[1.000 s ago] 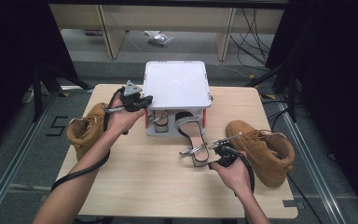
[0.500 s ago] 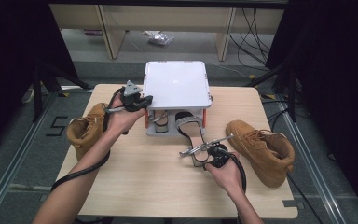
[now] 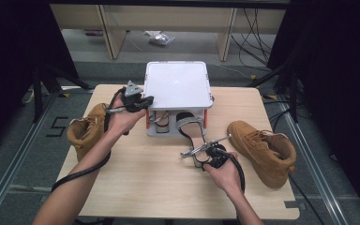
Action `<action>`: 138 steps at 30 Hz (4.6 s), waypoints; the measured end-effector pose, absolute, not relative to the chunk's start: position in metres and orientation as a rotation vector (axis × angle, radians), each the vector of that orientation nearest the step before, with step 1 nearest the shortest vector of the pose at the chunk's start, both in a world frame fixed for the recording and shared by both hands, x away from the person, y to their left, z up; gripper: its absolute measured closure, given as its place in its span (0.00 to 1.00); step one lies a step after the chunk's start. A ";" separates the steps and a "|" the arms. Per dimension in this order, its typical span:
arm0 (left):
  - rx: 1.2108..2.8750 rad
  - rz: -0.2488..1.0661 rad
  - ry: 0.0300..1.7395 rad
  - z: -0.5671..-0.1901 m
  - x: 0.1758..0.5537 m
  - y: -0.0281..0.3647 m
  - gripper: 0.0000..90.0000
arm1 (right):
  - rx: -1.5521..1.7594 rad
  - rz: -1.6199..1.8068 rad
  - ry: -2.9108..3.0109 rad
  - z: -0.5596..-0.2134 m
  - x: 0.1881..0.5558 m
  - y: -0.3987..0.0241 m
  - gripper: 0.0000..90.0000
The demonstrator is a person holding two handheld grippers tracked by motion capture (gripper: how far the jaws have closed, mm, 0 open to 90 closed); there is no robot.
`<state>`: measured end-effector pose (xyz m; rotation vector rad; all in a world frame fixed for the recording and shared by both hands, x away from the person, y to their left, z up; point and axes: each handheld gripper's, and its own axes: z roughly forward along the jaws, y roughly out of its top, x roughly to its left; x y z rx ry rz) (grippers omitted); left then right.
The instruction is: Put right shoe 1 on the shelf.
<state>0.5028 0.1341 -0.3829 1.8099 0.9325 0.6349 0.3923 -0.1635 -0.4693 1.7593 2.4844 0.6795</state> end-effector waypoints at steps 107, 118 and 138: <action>1.820 0.653 0.917 -0.383 0.503 0.133 1.00 | 1.575 0.900 2.107 -0.466 0.487 -0.105 1.00; 1.822 0.651 0.916 -0.383 0.503 0.133 1.00 | 1.572 0.892 2.113 -0.473 0.489 -0.103 1.00; 1.825 0.646 0.916 -0.383 0.503 0.133 1.00 | 1.571 0.969 2.121 -0.468 0.486 -0.107 0.94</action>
